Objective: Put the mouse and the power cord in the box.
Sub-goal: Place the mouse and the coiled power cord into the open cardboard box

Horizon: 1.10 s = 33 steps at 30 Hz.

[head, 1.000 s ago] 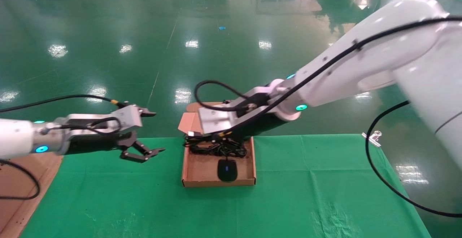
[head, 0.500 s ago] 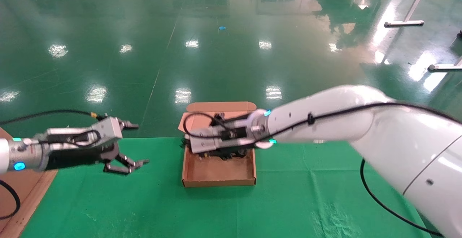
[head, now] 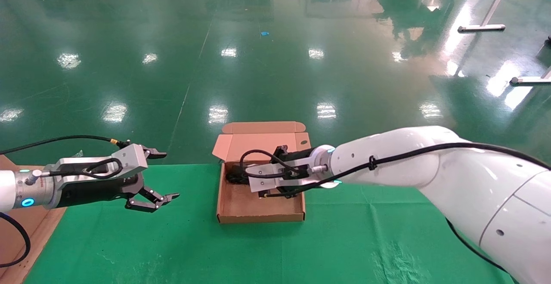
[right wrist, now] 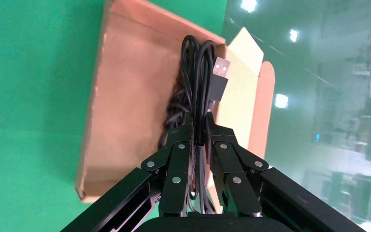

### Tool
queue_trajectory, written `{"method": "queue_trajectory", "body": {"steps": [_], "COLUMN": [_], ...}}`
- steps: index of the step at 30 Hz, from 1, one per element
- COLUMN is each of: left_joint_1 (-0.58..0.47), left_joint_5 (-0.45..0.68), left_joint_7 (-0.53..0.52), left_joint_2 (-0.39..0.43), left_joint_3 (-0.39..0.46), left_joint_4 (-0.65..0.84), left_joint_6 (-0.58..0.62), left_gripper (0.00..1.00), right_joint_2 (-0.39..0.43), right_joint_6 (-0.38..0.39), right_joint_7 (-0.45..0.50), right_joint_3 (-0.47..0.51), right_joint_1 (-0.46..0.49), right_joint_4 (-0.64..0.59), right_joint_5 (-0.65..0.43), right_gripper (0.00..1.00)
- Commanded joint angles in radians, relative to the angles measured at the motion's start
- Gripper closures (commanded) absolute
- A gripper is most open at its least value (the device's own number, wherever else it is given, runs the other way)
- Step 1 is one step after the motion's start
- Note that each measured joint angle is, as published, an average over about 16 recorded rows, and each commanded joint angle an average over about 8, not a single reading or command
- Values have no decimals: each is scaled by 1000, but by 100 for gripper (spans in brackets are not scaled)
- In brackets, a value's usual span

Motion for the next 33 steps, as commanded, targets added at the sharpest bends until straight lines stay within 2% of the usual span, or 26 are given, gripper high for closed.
{"method": "queue_trajectory", "body": {"steps": [1, 2, 3, 28, 33], "left_joint_1": [-2, -2, -2, -3, 12], "left_joint_5": [-1, -1, -1, -1, -9], "left_joint_7": [6, 7, 8, 4, -16], "left_joint_2": [3, 3, 4, 3, -6], "left_joint_3": [-1, -1, -1, -1, -18], "left_joint_4": [12, 14, 15, 6, -23], "left_joint_6": [4, 5, 6, 2, 12], "left_gripper": [0, 0, 0, 0, 0], "right_joint_2": [0, 0, 0, 3, 32], "right_joint_6": [9, 12, 13, 0, -33], "right_joint_7": [-1, -1, -1, -1, 9], "right_joint_3": [-9, -11, -12, 1, 45], "right_joint_1": [-5, -7, -8, -5, -31], "right_joint_4": [-2, -1, -1, 0, 23], "right_joint_5": [11, 14, 16, 9, 39], "right_gripper": [15, 4, 0, 0, 0]}}
